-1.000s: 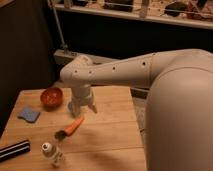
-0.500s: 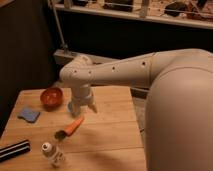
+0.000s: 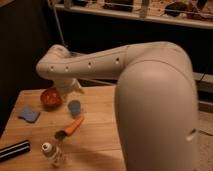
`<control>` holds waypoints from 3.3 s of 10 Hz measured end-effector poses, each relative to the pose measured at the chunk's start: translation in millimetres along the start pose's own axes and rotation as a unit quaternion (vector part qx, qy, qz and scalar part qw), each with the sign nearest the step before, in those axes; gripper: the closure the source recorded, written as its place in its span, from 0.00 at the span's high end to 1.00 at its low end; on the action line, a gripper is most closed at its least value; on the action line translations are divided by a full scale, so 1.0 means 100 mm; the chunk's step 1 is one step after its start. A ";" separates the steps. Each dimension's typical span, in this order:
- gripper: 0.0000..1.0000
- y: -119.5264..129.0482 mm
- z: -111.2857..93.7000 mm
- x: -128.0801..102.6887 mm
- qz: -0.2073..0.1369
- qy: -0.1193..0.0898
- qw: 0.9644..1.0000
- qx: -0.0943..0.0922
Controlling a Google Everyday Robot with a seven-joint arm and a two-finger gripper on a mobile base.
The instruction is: Place the white sponge in the ceramic cup
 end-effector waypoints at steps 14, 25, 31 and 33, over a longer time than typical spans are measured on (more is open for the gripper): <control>0.65 2.13 0.85 -1.23 -0.373 0.026 0.923 -0.086; 0.65 2.64 1.55 -1.19 -0.359 -0.015 0.926 -0.118; 0.65 2.80 1.82 -1.11 -0.348 0.008 0.933 -0.097; 0.56 2.80 1.88 -1.12 -0.345 0.012 0.934 -0.090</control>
